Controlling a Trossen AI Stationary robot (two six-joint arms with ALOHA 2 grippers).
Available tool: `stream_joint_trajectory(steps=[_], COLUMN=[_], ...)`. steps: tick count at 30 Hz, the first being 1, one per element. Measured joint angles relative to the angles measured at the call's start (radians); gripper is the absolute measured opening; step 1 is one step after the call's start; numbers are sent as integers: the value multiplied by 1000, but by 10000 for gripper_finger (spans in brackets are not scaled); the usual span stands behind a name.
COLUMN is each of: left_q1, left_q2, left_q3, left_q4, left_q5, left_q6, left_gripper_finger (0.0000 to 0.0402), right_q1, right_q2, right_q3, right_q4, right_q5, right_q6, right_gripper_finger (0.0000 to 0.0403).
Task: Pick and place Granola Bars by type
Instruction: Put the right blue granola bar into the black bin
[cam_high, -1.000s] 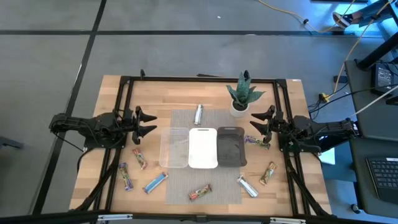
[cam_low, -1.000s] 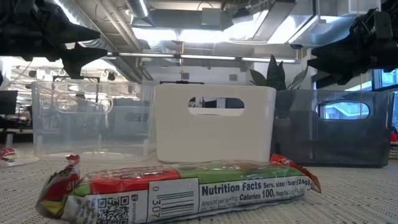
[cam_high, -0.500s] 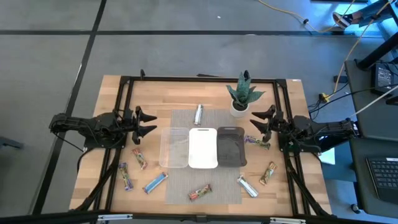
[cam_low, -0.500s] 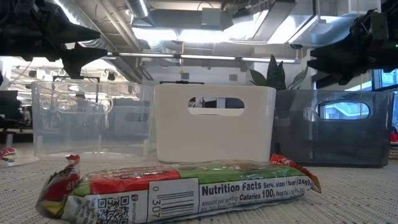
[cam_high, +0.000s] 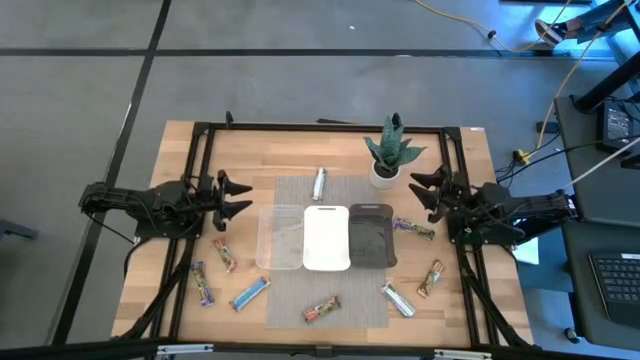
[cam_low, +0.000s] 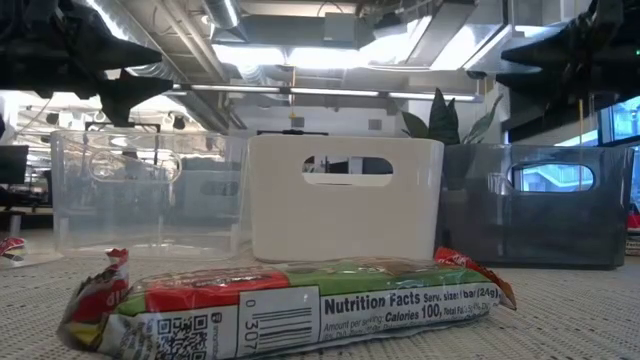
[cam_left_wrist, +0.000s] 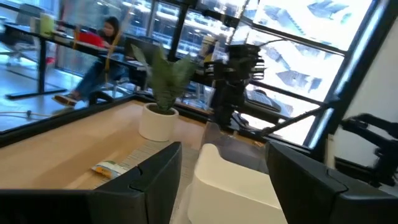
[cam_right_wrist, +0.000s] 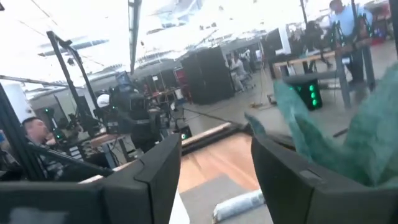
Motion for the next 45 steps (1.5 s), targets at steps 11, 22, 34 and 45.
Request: stream_joint_trajectory(steps=[11, 22, 34, 45], left_q1=[0, 0, 0, 0], left_q2=[0, 0, 1, 1], left_q3=[0, 0, 0, 0], left_q4=[5, 21, 20, 20], left_q5=[-192, -258, -257, -257], left_q6=[-9, -82, -79, -18], left_gripper_finger=[225, 225, 225, 225], right_q1=[0, 0, 4, 4], right_q2=[186, 821, 1134, 1147], right_q3=[338, 938, 835, 643], right_q4=[-383, -1340, -1417, -1185], right_q5=[18, -205, -407, -425], right_q6=[66, 399, 401, 402], right_gripper_finger=[198, 198, 198, 198])
